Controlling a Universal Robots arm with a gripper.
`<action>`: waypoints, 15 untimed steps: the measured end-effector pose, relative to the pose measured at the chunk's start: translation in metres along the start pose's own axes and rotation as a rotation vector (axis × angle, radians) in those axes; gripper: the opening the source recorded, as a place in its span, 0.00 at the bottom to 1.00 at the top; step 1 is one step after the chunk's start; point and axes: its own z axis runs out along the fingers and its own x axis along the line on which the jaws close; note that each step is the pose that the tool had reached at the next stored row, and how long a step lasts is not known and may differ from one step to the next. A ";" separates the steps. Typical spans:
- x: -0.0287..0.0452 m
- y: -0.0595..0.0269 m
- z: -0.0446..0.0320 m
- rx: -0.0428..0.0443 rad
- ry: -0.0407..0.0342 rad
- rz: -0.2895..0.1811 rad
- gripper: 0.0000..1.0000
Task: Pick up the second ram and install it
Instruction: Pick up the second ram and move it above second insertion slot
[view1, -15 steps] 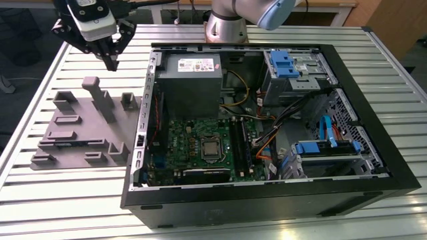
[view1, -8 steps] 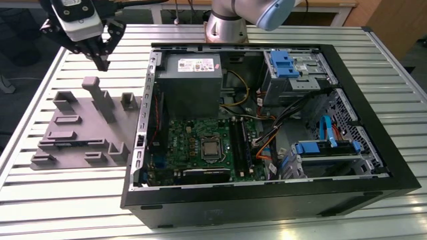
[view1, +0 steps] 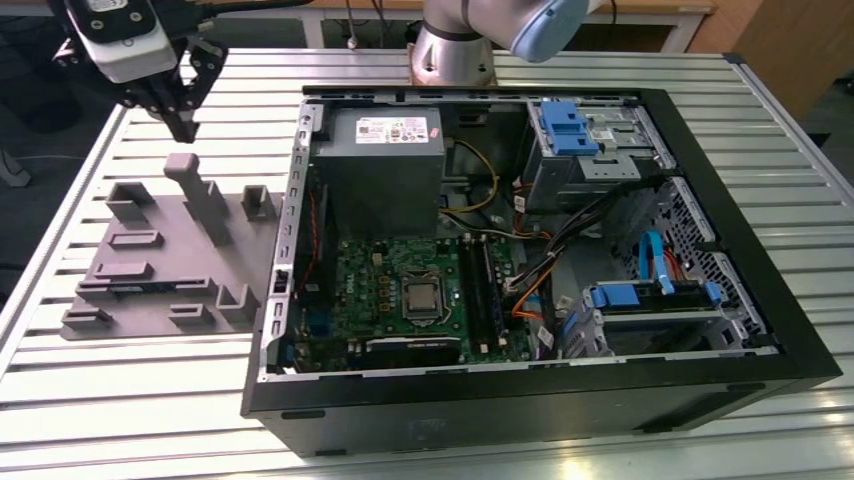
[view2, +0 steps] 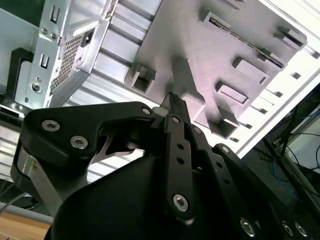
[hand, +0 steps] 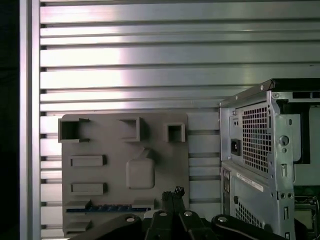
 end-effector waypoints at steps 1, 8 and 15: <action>0.0007 0.0000 0.0000 0.0000 0.0000 0.000 0.11; -0.0026 0.0001 0.0000 0.0000 0.0001 0.000 0.11; -0.0006 0.0000 0.0000 0.0000 0.0000 0.000 0.11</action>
